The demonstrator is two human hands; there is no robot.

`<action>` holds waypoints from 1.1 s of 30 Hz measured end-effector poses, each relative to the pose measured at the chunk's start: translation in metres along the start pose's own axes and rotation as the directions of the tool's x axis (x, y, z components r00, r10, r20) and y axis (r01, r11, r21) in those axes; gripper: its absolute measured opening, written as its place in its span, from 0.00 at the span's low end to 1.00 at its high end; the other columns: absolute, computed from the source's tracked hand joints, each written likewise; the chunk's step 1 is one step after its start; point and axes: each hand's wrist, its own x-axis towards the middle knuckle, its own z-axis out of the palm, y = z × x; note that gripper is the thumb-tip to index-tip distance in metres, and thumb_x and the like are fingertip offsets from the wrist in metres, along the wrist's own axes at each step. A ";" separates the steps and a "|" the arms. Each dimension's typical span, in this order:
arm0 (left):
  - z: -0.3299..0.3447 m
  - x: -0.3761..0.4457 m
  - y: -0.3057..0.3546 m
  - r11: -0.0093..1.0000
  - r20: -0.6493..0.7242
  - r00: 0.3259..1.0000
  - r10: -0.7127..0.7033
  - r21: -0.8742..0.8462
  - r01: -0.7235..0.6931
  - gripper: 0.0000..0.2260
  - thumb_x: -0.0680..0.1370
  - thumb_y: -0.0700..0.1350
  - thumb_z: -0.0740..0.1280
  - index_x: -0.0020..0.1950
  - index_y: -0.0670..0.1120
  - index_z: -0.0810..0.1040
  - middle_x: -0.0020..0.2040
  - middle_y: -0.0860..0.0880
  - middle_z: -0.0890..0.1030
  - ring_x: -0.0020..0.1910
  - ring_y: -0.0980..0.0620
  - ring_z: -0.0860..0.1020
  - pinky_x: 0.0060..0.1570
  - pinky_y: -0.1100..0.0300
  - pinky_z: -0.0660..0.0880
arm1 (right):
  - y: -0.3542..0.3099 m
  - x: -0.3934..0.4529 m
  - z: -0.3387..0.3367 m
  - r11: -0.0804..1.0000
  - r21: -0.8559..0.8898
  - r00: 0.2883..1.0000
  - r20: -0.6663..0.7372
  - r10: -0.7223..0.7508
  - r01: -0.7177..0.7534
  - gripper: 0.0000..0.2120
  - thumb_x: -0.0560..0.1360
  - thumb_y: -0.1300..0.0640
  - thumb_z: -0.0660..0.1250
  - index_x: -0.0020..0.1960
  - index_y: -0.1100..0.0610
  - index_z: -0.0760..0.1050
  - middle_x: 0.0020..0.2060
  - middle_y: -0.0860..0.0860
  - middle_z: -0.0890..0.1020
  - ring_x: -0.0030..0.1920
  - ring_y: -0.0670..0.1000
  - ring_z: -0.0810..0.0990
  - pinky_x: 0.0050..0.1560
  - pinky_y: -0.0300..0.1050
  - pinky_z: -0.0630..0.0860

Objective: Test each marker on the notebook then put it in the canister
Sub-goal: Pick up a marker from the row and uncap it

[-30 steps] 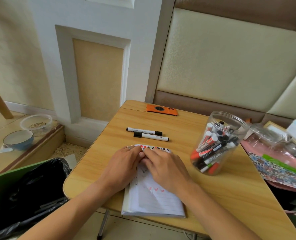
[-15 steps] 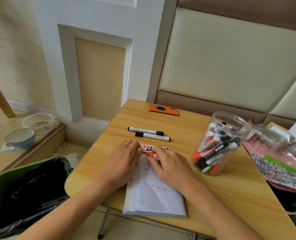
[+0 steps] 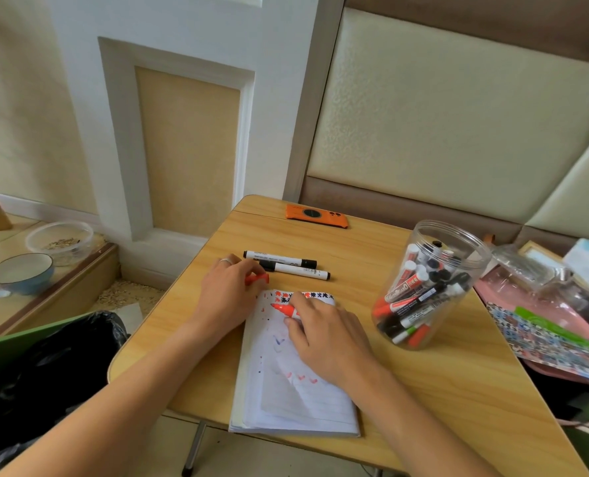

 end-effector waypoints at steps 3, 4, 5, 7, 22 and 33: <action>0.003 -0.002 0.002 1.000 -0.004 1.000 -0.020 0.001 0.020 0.12 0.80 0.55 0.66 0.62 0.54 0.79 0.52 0.53 0.72 0.57 0.50 0.72 0.56 0.50 0.73 | 0.001 0.001 0.000 1.000 0.014 1.000 0.004 0.013 -0.013 0.10 0.85 0.47 0.54 0.61 0.50 0.68 0.51 0.48 0.81 0.43 0.51 0.71 0.41 0.46 0.66; 0.002 -0.004 0.004 1.000 -0.015 1.000 -0.027 -0.004 0.027 0.14 0.80 0.56 0.66 0.64 0.53 0.77 0.54 0.52 0.72 0.59 0.49 0.72 0.57 0.51 0.72 | 0.001 0.000 0.000 0.999 0.028 1.000 0.004 0.023 -0.023 0.09 0.85 0.47 0.55 0.59 0.50 0.68 0.50 0.47 0.80 0.44 0.51 0.70 0.41 0.47 0.65; 0.002 -0.007 0.006 1.000 -0.021 0.999 -0.030 -0.008 0.030 0.17 0.79 0.58 0.65 0.65 0.52 0.75 0.57 0.51 0.72 0.60 0.48 0.71 0.58 0.51 0.70 | 0.001 0.000 0.001 0.998 0.048 0.999 0.005 0.036 -0.036 0.08 0.85 0.47 0.55 0.57 0.50 0.68 0.49 0.46 0.77 0.44 0.50 0.71 0.42 0.47 0.65; -0.001 -0.017 0.010 1.000 0.000 1.000 -0.016 -0.006 0.016 0.25 0.77 0.66 0.61 0.67 0.52 0.71 0.61 0.49 0.71 0.62 0.48 0.69 0.59 0.52 0.68 | 0.004 0.000 0.002 0.990 0.122 0.998 -0.010 0.067 -0.065 0.07 0.85 0.49 0.55 0.53 0.50 0.69 0.47 0.44 0.73 0.45 0.50 0.72 0.42 0.48 0.67; -0.012 -0.054 0.012 0.971 0.113 0.967 0.230 0.035 -0.235 0.24 0.76 0.62 0.68 0.69 0.61 0.66 0.68 0.53 0.60 0.67 0.52 0.65 0.64 0.55 0.66 | 0.028 0.010 -0.019 -0.080 0.977 0.881 0.211 0.423 -0.196 0.17 0.86 0.68 0.56 0.61 0.56 0.82 0.55 0.58 0.86 0.55 0.57 0.87 0.58 0.57 0.83; -0.016 -0.064 0.020 0.950 0.310 0.907 0.284 0.037 -0.310 0.20 0.76 0.71 0.57 0.66 0.67 0.67 0.67 0.57 0.60 0.68 0.57 0.59 0.66 0.52 0.59 | 0.025 0.014 -0.002 0.182 0.965 0.877 0.081 0.473 -0.188 0.04 0.82 0.56 0.68 0.50 0.56 0.78 0.31 0.54 0.78 0.32 0.51 0.77 0.29 0.40 0.71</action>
